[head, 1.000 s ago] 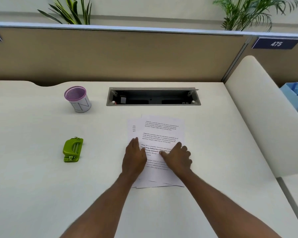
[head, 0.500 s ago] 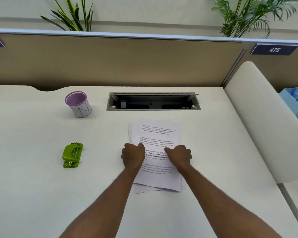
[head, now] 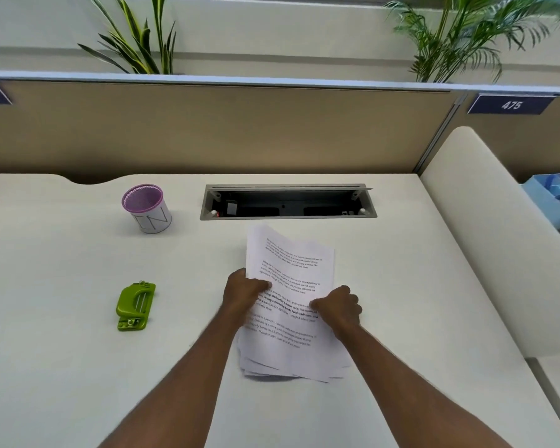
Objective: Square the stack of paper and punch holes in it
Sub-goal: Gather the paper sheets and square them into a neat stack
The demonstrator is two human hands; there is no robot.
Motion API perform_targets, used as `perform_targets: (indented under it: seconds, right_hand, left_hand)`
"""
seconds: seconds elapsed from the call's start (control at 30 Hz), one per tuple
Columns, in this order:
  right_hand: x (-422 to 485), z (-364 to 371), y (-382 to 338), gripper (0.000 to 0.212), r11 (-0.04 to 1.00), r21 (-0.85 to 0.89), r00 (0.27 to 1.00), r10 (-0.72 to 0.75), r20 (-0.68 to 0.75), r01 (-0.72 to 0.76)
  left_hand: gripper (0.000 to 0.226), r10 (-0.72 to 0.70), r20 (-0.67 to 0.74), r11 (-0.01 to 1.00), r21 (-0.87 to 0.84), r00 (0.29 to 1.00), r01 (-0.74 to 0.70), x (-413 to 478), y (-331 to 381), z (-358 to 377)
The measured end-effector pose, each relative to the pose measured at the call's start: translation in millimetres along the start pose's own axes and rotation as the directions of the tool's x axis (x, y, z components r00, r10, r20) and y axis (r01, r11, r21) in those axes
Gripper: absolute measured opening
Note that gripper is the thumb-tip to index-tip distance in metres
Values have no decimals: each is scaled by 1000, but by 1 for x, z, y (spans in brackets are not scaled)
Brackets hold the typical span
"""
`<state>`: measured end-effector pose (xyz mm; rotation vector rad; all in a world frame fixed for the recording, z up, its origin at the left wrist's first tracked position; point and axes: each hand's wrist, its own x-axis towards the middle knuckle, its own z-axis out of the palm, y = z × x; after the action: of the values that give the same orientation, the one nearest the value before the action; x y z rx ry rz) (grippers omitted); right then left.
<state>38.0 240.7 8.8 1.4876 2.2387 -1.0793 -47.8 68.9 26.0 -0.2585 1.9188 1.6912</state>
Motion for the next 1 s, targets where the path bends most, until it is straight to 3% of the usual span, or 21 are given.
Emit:
perform_targets:
  seconds: [0.13,0.2,0.27,0.33,0.37,0.5,0.57,0.7,0.8,1.0]
  right_hand:
    - [7,-9,-2,82,995,81,998,-65,3,65]
    - [10,-24,-5,86,946,272,978,-198,58,175]
    - [9,-42,-11,73,784,576,876,-425,230,229]
    - [8,-62,-19,50,659,722,733,-595,330,210]
    - [8,-71,-25,45,619,757,695,-639,331,208]
    - [-1,-111,-53,35,461,832,692,-709,135,309]
    - [-14,-128,-69,24,369,833,675,-738,-8,412]
    - [-41,-140,-90,9,242,772,630,-736,-248,587]
    - [-50,-123,-93,20,248,761,672,-672,-311,600]
    - [-40,-64,-56,11,496,641,785,-543,-297,586]
  left_hand:
    - [35,142,155,990,-43,978,-137,-2,19,-9]
    - [40,205,261,979,-57,943,-197,-5,35,-14]
    - [40,247,350,968,-44,904,-248,-9,56,-18]
    - [34,286,394,953,-20,874,-303,-14,78,-22]
    - [32,315,393,942,-14,864,-336,-17,89,-25]
    - [22,501,194,854,44,843,-518,-28,129,-36]
    - [9,602,64,794,62,796,-605,-35,143,-36]
    - [8,715,-128,697,57,687,-715,-49,155,-24]
    - [23,716,-248,688,86,653,-721,-48,141,-14]
    - [25,559,-301,816,39,772,-576,-43,73,3]
